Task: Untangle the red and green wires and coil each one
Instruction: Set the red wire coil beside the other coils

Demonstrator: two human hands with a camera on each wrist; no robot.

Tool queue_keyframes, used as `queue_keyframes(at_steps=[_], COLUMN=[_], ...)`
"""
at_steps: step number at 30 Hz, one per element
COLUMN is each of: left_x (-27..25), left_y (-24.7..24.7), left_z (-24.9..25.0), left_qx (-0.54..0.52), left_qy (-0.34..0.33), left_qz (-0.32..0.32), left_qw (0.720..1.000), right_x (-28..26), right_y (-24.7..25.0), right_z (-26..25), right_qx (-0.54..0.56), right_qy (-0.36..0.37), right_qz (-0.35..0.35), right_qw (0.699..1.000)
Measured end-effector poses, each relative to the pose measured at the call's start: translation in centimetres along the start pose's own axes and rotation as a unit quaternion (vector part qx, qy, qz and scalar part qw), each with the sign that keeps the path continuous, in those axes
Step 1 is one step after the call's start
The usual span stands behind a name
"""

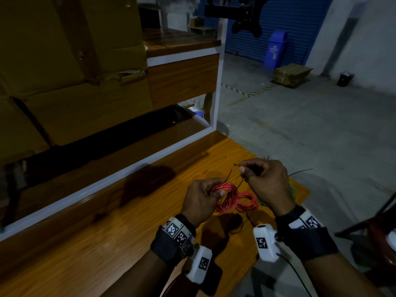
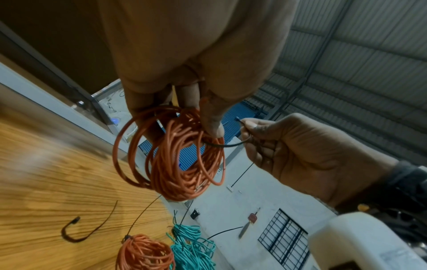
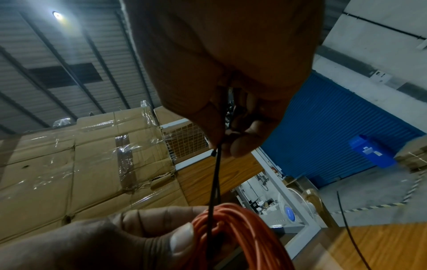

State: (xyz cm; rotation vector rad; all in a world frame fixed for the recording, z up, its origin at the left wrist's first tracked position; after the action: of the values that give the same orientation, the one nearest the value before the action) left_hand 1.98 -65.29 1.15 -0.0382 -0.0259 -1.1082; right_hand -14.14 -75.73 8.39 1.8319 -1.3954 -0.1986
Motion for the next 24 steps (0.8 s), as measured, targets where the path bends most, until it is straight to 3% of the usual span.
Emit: queue_keyframes(at_steps=[10,24], left_x=[-0.4,-0.7], left_y=[0.1,0.3], left_z=[0.9,1.7], left_qx=[0.019,0.064], left_qy=[-0.003,-0.005], left_qz=[-0.009,0.004], left_qw=[1.0,0.998], right_x=[-0.4,-0.7], right_y=[-0.7,-0.1], right_z=[-0.4,-0.6], right_qx=[-0.053,-0.089], right_qy=[0.023,0.044], right_qz=[-0.045,-0.041], right_qw=[0.997,0.994])
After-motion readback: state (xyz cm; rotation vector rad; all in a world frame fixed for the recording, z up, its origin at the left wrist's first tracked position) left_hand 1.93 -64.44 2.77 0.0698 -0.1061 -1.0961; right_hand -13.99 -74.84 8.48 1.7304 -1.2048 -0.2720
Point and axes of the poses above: each hand's wrist, its own x-axis towards the middle knuckle, its own y-axis out of the back of the hand, z = x × y, the point moved 4 cm from there along x, towards the middle knuckle, and after that the axes turned 15 degrees about -x, right-handed, at the moved point
